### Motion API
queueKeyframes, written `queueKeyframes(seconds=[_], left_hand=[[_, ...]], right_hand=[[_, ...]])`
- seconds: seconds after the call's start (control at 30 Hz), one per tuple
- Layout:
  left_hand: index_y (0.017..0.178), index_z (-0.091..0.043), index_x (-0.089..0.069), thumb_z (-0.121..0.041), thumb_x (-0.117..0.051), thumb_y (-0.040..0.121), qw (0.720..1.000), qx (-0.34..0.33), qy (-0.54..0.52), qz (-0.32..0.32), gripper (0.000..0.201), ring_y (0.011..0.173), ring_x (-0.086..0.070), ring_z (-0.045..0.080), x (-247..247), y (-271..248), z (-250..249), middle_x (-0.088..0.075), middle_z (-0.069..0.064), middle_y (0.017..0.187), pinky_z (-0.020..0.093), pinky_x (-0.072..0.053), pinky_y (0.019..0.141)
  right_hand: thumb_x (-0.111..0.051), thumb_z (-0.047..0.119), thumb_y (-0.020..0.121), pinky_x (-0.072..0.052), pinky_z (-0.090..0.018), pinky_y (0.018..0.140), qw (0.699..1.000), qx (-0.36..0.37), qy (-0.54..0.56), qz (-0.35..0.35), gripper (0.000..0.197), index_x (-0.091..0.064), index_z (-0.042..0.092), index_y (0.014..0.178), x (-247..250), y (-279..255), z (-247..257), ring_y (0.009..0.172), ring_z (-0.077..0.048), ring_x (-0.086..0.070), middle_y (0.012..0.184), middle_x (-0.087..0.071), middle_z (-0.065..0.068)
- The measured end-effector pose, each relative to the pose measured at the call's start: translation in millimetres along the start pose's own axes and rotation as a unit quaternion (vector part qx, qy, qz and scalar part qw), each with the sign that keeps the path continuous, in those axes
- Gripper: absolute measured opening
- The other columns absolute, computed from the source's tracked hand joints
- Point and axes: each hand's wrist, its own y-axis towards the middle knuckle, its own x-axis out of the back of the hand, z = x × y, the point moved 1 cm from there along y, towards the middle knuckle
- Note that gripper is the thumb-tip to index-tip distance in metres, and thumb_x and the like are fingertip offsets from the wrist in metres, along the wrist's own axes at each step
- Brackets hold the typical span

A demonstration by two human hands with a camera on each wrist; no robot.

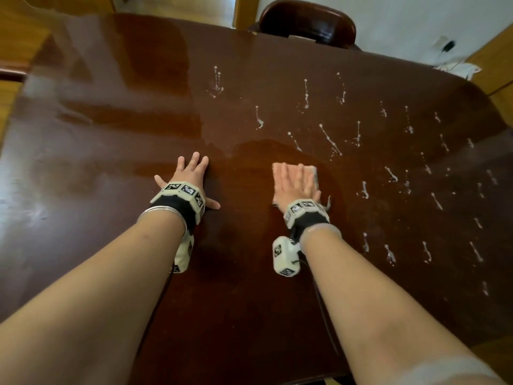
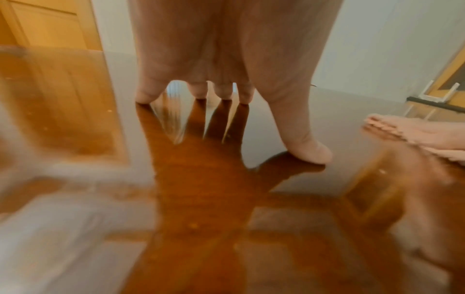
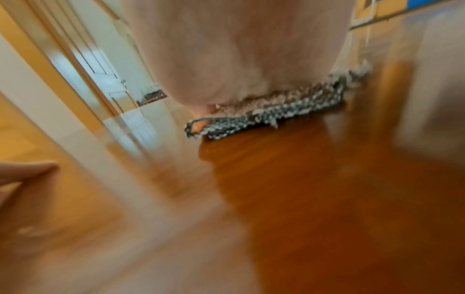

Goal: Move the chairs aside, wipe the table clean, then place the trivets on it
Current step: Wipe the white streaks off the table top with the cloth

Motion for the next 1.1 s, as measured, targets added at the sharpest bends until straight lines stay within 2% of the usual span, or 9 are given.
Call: queueKeyframes(seconds=[0.17, 0.27, 0.37, 0.47, 0.57, 0.73, 0.87, 0.97, 1.1], left_hand=[[0.150, -0.035, 0.004, -0.053, -0.082, 0.060, 1.000, 0.009, 0.004, 0.001, 0.126, 0.146, 0.013, 0.021, 1, 4, -2, 0.014, -0.013, 0.158, 0.074, -0.010, 0.104], [0.150, -0.037, -0.002, -0.055, -0.076, 0.068, 1.000, 0.017, -0.013, 0.001, 0.113, 0.146, 0.010, 0.020, 8, 6, 0, 0.010, -0.015, 0.158, 0.072, -0.013, 0.106], [0.151, -0.035, -0.001, -0.054, -0.075, 0.070, 0.999, 0.037, -0.028, -0.003, 0.111, 0.146, 0.011, 0.023, 17, 11, 3, 0.010, -0.014, 0.158, 0.070, -0.014, 0.107], [0.151, -0.035, 0.002, -0.054, -0.076, 0.069, 0.999, 0.034, -0.016, -0.006, 0.114, 0.146, 0.012, 0.024, 17, 16, 7, 0.012, -0.015, 0.158, 0.072, -0.014, 0.105], [0.151, -0.035, 0.001, -0.053, -0.078, 0.068, 0.999, 0.036, -0.010, -0.002, 0.116, 0.146, 0.011, 0.025, 19, 19, 7, 0.013, -0.015, 0.157, 0.073, -0.015, 0.104], [0.151, -0.034, 0.003, -0.054, -0.077, 0.068, 0.999, 0.040, -0.005, 0.002, 0.116, 0.146, 0.011, 0.024, 20, 18, 6, 0.013, -0.015, 0.157, 0.070, -0.016, 0.106], [0.150, -0.035, 0.004, -0.057, -0.075, 0.068, 0.999, 0.035, -0.003, 0.003, 0.117, 0.146, 0.013, 0.023, 18, 19, 6, 0.014, -0.016, 0.157, 0.072, -0.014, 0.105], [0.151, -0.032, 0.003, -0.059, -0.072, 0.070, 1.000, 0.029, -0.007, -0.003, 0.114, 0.146, 0.013, 0.021, 25, 26, 7, 0.013, -0.017, 0.157, 0.072, -0.010, 0.106], [0.151, -0.030, 0.003, -0.059, -0.074, 0.068, 1.000, 0.027, 0.003, -0.016, 0.117, 0.146, 0.012, 0.021, 38, 41, 6, 0.012, -0.017, 0.157, 0.072, -0.010, 0.106]], right_hand=[[-0.020, 0.037, 0.104, 0.014, -0.046, 0.115, 0.989, 0.127, -0.076, -0.003, 0.056, 0.014, 0.052, 0.145, -27, -24, 2, 0.142, -0.015, 0.029, 0.154, 0.030, 0.017], [-0.014, 0.038, 0.104, 0.013, -0.046, 0.116, 0.998, 0.050, -0.032, -0.021, 0.050, 0.011, 0.056, 0.144, -16, -28, -46, 0.142, -0.012, 0.028, 0.155, 0.026, 0.019], [-0.020, 0.031, 0.104, 0.012, -0.053, 0.116, 0.998, -0.054, -0.004, -0.033, 0.057, 0.015, 0.049, 0.146, 6, -9, -70, 0.144, -0.021, 0.026, 0.157, 0.027, 0.009], [-0.029, 0.024, 0.102, 0.011, -0.057, 0.115, 0.998, -0.041, 0.030, -0.043, 0.065, 0.012, 0.044, 0.149, 10, 7, -33, 0.145, -0.027, 0.024, 0.157, 0.027, 0.007], [-0.041, 0.018, 0.096, 0.013, -0.061, 0.111, 0.997, 0.070, -0.023, -0.017, 0.079, 0.011, 0.048, 0.147, -12, 4, 35, 0.142, -0.029, 0.030, 0.156, 0.028, 0.008], [-0.031, 0.029, 0.102, 0.015, -0.049, 0.113, 0.977, 0.182, -0.107, 0.013, 0.064, 0.009, 0.050, 0.147, -32, -14, 44, 0.142, -0.019, 0.030, 0.155, 0.029, 0.014], [-0.018, 0.034, 0.104, 0.013, -0.048, 0.116, 0.994, 0.094, -0.062, 0.013, 0.054, 0.010, 0.052, 0.146, -4, -1, -13, 0.143, -0.017, 0.028, 0.155, 0.027, 0.015], [-0.020, 0.033, 0.104, 0.009, -0.056, 0.116, 0.999, 0.027, -0.004, -0.027, 0.056, 0.013, 0.049, 0.147, 8, 22, 3, 0.143, -0.024, 0.028, 0.157, 0.028, 0.007], [-0.032, 0.021, 0.099, 0.014, -0.058, 0.111, 0.986, 0.156, -0.061, -0.016, 0.068, 0.006, 0.052, 0.146, -16, 18, 59, 0.141, -0.026, 0.032, 0.156, 0.027, 0.012]])
